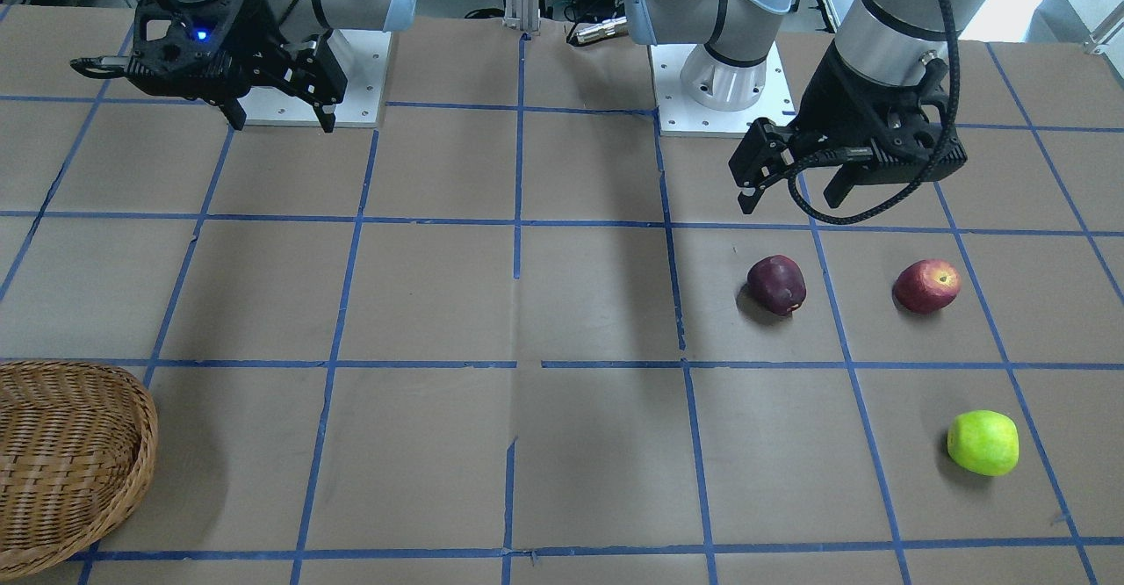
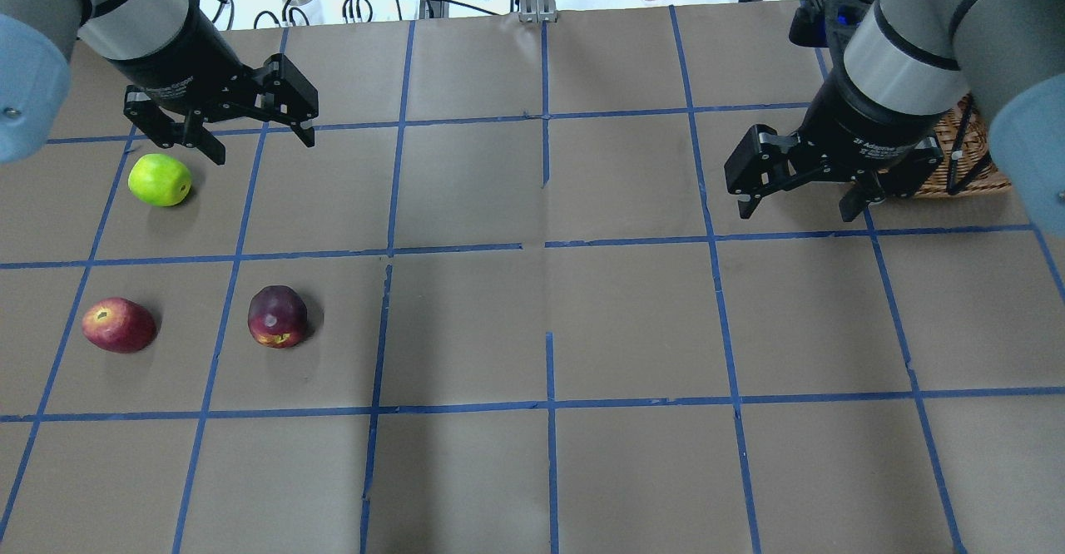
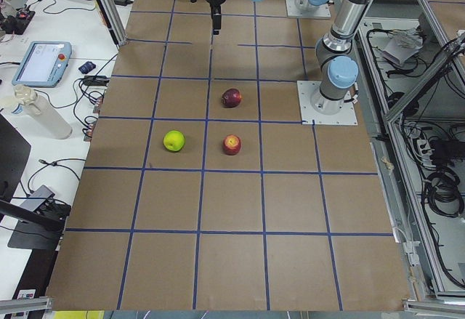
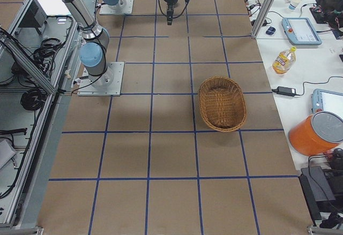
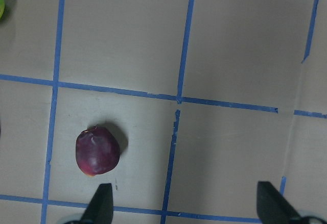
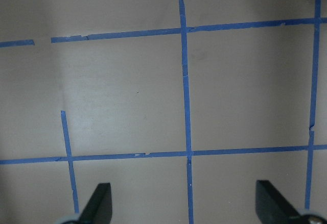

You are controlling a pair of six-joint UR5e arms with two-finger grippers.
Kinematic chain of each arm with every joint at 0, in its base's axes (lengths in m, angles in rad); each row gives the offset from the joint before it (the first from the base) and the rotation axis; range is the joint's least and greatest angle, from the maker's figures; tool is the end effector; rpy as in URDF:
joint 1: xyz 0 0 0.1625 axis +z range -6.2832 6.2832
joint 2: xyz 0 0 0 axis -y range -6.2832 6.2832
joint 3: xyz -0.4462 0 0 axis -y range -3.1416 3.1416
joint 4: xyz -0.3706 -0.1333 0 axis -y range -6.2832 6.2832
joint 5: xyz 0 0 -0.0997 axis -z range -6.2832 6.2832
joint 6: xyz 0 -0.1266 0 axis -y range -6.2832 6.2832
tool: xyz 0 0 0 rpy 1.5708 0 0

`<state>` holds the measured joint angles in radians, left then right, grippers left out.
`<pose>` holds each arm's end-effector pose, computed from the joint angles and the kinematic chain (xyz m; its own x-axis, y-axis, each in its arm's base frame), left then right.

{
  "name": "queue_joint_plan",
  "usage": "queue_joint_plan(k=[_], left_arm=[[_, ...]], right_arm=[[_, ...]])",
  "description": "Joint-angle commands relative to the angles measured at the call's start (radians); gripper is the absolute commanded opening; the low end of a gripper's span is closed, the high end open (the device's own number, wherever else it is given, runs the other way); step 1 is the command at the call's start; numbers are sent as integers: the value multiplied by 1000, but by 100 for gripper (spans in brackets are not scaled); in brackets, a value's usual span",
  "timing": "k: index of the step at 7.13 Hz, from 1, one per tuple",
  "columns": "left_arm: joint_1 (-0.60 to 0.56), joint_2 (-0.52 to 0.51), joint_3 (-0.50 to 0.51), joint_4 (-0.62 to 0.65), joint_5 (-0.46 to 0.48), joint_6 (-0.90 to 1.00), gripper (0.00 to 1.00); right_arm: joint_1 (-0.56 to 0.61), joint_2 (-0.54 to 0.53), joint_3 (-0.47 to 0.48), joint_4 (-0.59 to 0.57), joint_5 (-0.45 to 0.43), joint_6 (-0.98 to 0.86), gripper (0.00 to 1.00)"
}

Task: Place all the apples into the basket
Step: 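Lower the left gripper past the green apple toward the red apples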

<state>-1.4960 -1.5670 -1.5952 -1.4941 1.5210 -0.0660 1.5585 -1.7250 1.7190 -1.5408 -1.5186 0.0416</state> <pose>-0.1037 -0.4846 0.4804 -0.9891 -0.1374 0.0533 -0.1401 0.9887 -0.0527 0.1350 -0.4004 0.4768 -0.9972 0.0551 -0.0511 0.0538 0.9982 0.0261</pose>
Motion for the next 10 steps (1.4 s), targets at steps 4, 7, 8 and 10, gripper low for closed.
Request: queue_joint_plan(k=[4, 7, 8, 10], left_arm=[[-1, 1, -3, 0, 5, 0, 100], [2, -7, -9, 0, 10, 5, 100], [6, -8, -23, 3, 10, 73, 100], [121, -27, -76, 29, 2, 159, 100]], right_arm=[[-3, 31, 7, -42, -2, -2, 100], [-3, 76, 5, -105, 2, 14, 100], [-3, 90, 5, -119, 2, 14, 100], [0, 88, 4, -119, 2, 9, 100]])
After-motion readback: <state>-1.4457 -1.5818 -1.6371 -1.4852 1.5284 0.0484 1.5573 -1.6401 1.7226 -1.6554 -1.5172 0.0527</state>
